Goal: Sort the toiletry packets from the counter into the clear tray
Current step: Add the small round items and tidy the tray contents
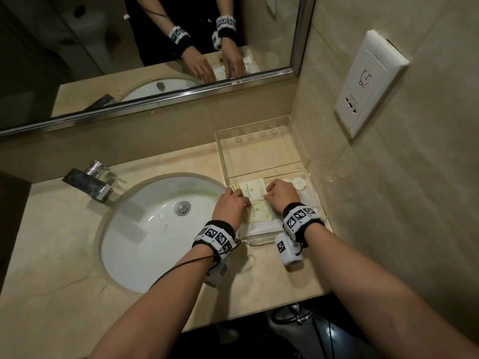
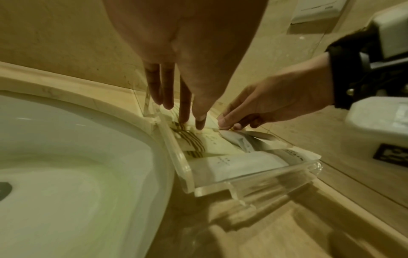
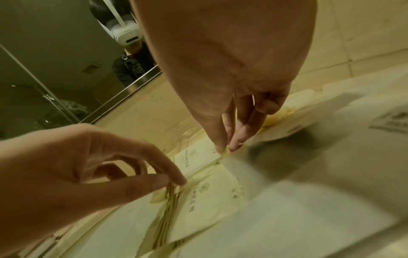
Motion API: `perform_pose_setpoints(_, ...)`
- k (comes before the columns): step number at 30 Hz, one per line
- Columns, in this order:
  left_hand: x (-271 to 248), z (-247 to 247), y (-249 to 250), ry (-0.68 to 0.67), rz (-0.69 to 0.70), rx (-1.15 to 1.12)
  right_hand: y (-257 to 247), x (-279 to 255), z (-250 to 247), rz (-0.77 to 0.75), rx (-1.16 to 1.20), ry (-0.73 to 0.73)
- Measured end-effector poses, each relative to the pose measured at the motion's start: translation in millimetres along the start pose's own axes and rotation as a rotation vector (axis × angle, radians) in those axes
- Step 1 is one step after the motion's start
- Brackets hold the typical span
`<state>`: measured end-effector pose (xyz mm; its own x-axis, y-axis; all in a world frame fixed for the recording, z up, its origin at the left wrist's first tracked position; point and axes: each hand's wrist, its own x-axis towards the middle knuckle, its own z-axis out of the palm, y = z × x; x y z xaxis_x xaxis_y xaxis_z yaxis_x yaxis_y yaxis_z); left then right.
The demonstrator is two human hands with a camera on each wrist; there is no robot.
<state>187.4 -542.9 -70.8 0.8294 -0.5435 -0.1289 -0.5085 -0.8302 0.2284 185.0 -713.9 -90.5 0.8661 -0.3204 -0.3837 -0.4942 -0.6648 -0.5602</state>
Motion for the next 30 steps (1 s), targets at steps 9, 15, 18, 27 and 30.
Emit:
perform_pose_setpoints(9,2,9,2,-0.041,0.013,-0.054,0,-3,-1,-0.02,0.04,0.009)
perform_pose_setpoints(15,11,10,8,0.037,0.009,-0.05,-2,-4,-6,-0.013,0.054,-0.007)
perform_pose_setpoints(18,18,11,10,0.044,-0.015,-0.053,5,-6,-12,-0.029,0.087,0.023)
perform_pose_setpoints(27,20,8,7,0.023,-0.075,-0.141,27,-29,-16,-0.162,-0.008,0.028)
perform_pose_setpoints(30,15,8,4,0.023,-0.091,-0.173,26,-36,-5,-0.11,-0.115,0.015)
